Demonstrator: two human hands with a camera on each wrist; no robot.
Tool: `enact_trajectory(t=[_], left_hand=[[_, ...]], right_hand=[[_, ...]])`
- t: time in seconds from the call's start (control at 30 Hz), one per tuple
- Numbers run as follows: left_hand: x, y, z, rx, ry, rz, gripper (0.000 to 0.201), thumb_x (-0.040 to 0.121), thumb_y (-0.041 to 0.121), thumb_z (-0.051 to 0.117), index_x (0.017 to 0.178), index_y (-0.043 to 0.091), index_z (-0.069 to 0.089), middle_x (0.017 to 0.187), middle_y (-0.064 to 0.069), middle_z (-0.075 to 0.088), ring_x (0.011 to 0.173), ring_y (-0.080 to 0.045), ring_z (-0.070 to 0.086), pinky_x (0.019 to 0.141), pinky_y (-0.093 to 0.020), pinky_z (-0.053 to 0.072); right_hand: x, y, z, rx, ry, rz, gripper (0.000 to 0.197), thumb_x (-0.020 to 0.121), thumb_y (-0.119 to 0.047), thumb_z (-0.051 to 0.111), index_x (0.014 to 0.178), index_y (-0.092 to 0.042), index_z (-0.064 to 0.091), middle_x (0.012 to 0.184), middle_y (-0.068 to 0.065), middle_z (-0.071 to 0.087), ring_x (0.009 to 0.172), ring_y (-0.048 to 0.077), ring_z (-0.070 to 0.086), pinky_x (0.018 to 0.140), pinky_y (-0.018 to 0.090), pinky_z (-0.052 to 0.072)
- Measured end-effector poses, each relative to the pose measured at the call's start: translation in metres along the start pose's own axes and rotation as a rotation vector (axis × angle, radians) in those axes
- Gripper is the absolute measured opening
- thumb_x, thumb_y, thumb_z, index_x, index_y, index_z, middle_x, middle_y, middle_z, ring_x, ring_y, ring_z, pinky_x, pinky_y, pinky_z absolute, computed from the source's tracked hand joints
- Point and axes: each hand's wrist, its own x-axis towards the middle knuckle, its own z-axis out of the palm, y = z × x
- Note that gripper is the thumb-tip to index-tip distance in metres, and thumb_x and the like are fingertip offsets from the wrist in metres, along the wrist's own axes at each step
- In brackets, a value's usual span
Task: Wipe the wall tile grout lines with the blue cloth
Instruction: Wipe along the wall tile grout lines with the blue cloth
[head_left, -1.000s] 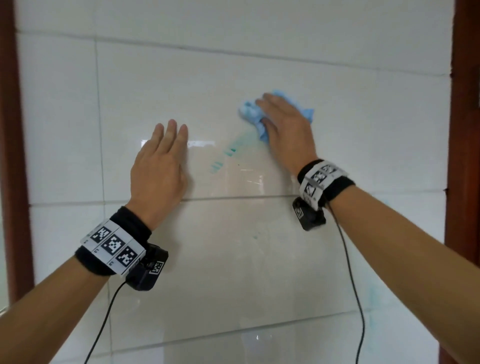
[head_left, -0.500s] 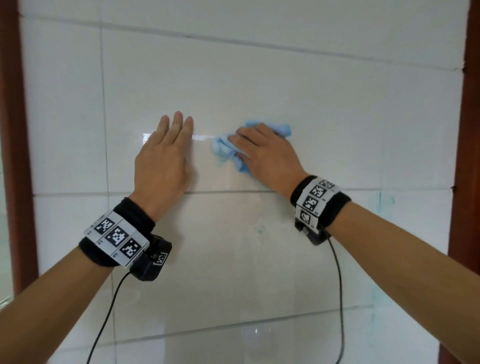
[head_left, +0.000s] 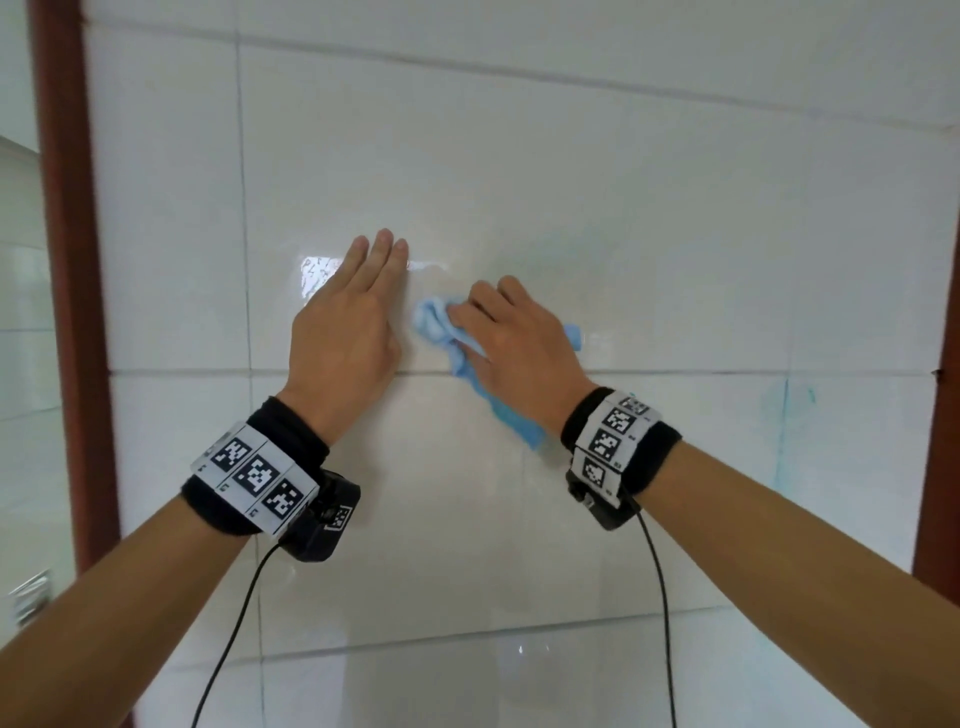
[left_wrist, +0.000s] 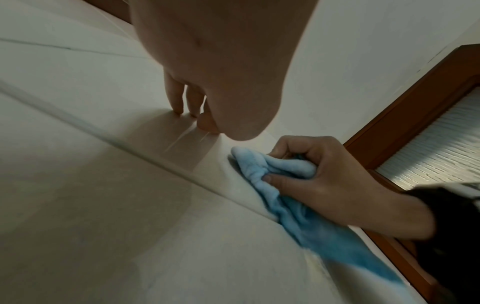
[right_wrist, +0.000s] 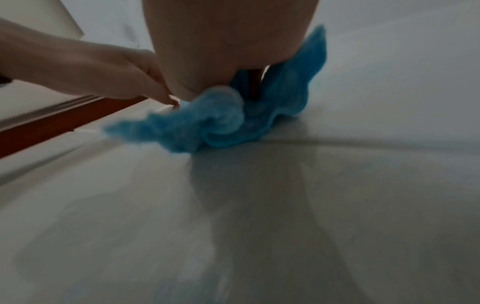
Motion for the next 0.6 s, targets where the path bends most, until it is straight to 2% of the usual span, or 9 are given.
enact_trajectory(t=[0.07, 0.13, 0.2, 0.27, 0.33, 0.43, 0.47, 0.53, 0.6], left_hand=[[-0.002, 0.000, 0.000, 0.000, -0.006, -0.005, 0.083, 0.082, -0.008, 0.041, 0.162, 0.013, 0.035, 0.169, 0.000, 0.032, 0.157, -0.021, 0.029, 0.103, -0.040, 0.052], [-0.006, -0.001, 0.000, 0.002, -0.015, -0.007, 0.082, 0.083, -0.008, 0.040, 0.162, 0.014, 0.035, 0.169, 0.001, 0.033, 0.157, -0.020, 0.029, 0.097, -0.040, 0.055], [-0.009, 0.000, 0.001, 0.010, -0.031, 0.001, 0.080, 0.084, -0.006, 0.038, 0.162, 0.012, 0.034, 0.169, -0.001, 0.032, 0.157, -0.023, 0.028, 0.096, -0.040, 0.055], [-0.012, 0.002, 0.001, 0.011, -0.042, 0.008, 0.080, 0.083, -0.003, 0.032, 0.161, 0.010, 0.034, 0.169, -0.004, 0.033, 0.157, -0.026, 0.028, 0.100, -0.040, 0.053], [-0.014, 0.003, 0.003, 0.003, -0.035, 0.008, 0.081, 0.081, -0.002, 0.030, 0.161, 0.008, 0.034, 0.169, -0.007, 0.033, 0.157, -0.028, 0.028, 0.104, -0.041, 0.051], [-0.015, 0.006, 0.006, -0.016, -0.020, 0.012, 0.078, 0.084, -0.009, 0.041, 0.161, 0.004, 0.033, 0.169, -0.011, 0.033, 0.157, -0.032, 0.028, 0.111, -0.043, 0.046], [-0.016, 0.007, 0.007, -0.016, -0.018, 0.009, 0.079, 0.084, -0.010, 0.044, 0.161, 0.004, 0.033, 0.169, -0.011, 0.032, 0.157, -0.032, 0.028, 0.111, -0.044, 0.045], [-0.018, 0.009, 0.006, -0.017, -0.024, -0.007, 0.080, 0.083, -0.009, 0.042, 0.162, 0.005, 0.032, 0.169, -0.010, 0.031, 0.158, -0.031, 0.026, 0.113, -0.044, 0.044], [-0.023, 0.012, 0.007, -0.022, -0.036, -0.010, 0.081, 0.082, -0.004, 0.034, 0.163, 0.006, 0.029, 0.170, -0.009, 0.028, 0.158, -0.030, 0.024, 0.115, -0.043, 0.042]], right_hand=[[0.021, 0.016, -0.014, 0.011, 0.005, 0.219, 0.019, 0.093, -0.008, 0.061, 0.110, -0.006, 0.069, 0.109, 0.013, 0.061, 0.098, 0.032, 0.055, 0.078, 0.043, 0.048], [0.044, 0.035, -0.026, 0.048, 0.135, 0.353, 0.011, 0.091, -0.011, 0.062, 0.101, -0.008, 0.066, 0.108, 0.014, 0.060, 0.100, 0.033, 0.054, 0.081, 0.042, 0.046], [0.055, 0.036, -0.027, 0.091, 0.227, 0.396, 0.011, 0.078, -0.007, 0.062, 0.088, -0.010, 0.059, 0.098, 0.015, 0.058, 0.092, 0.035, 0.053, 0.078, 0.044, 0.044], [0.045, 0.019, -0.017, 0.122, 0.254, 0.444, 0.018, 0.071, -0.001, 0.067, 0.087, -0.007, 0.061, 0.094, 0.015, 0.058, 0.088, 0.035, 0.053, 0.074, 0.043, 0.040], [0.021, -0.009, -0.004, 0.143, 0.186, 0.387, 0.025, 0.065, 0.003, 0.072, 0.088, -0.006, 0.065, 0.092, 0.013, 0.058, 0.085, 0.033, 0.052, 0.072, 0.043, 0.038], [-0.007, -0.023, 0.002, 0.121, 0.028, 0.190, 0.030, 0.067, 0.005, 0.076, 0.094, -0.006, 0.068, 0.093, 0.012, 0.057, 0.086, 0.032, 0.051, 0.063, 0.043, 0.043], [-0.003, -0.013, -0.003, 0.114, 0.016, 0.203, 0.027, 0.071, 0.004, 0.074, 0.095, -0.007, 0.068, 0.095, 0.012, 0.058, 0.088, 0.032, 0.052, 0.063, 0.043, 0.046], [0.017, 0.015, -0.019, 0.075, 0.094, 0.371, 0.021, 0.082, -0.001, 0.067, 0.101, -0.009, 0.069, 0.104, 0.015, 0.060, 0.096, 0.033, 0.056, 0.075, 0.043, 0.050], [0.040, 0.046, -0.037, 0.040, 0.237, 0.480, 0.014, 0.082, -0.004, 0.062, 0.095, -0.006, 0.067, 0.102, 0.018, 0.060, 0.095, 0.035, 0.056, 0.077, 0.041, 0.043]])
